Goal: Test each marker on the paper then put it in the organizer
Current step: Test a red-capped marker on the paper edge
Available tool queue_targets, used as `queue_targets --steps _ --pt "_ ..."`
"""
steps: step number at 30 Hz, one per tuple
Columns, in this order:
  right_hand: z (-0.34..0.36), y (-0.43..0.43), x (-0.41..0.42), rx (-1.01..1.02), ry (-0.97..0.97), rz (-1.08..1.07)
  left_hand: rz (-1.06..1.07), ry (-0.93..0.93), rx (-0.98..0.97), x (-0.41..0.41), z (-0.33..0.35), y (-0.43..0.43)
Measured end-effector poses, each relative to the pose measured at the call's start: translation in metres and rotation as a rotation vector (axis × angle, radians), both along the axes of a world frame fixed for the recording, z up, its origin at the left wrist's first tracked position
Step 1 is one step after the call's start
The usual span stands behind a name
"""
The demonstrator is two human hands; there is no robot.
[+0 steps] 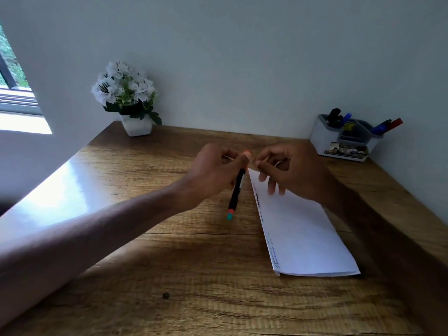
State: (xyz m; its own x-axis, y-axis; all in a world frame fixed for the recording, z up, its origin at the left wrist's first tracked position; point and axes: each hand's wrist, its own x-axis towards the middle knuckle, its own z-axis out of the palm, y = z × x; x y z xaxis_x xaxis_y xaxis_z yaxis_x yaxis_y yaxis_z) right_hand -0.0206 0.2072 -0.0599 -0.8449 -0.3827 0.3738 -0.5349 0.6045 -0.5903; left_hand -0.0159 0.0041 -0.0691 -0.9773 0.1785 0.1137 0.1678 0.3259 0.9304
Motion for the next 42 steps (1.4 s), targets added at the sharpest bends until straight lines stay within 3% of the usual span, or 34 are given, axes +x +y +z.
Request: queue_targets --steps 7,12,18,22,35,39,42 --pt "0.010 -0.008 0.006 -0.261 -0.329 0.043 -0.076 -0.109 0.352 0.003 0.006 0.000" --pt "0.013 0.002 0.002 -0.171 -0.272 0.105 -0.108 -0.086 0.489 0.002 0.005 -0.001" --pt "0.015 0.015 -0.007 -0.025 -0.217 0.093 -0.104 0.205 0.217 -0.002 -0.009 0.000" --pt "0.015 0.015 -0.006 0.195 -0.034 0.090 -0.085 0.243 0.162 -0.001 -0.018 0.002" --pt "0.010 0.012 -0.003 0.289 0.160 0.068 -0.059 0.321 0.059 -0.005 -0.025 0.002" --pt "0.010 0.016 -0.004 0.432 0.056 -0.080 -0.115 0.465 -0.339 -0.003 -0.027 -0.002" --pt "0.016 0.027 -0.001 0.332 -0.073 -0.114 -0.161 0.523 -0.454 0.005 -0.029 -0.001"
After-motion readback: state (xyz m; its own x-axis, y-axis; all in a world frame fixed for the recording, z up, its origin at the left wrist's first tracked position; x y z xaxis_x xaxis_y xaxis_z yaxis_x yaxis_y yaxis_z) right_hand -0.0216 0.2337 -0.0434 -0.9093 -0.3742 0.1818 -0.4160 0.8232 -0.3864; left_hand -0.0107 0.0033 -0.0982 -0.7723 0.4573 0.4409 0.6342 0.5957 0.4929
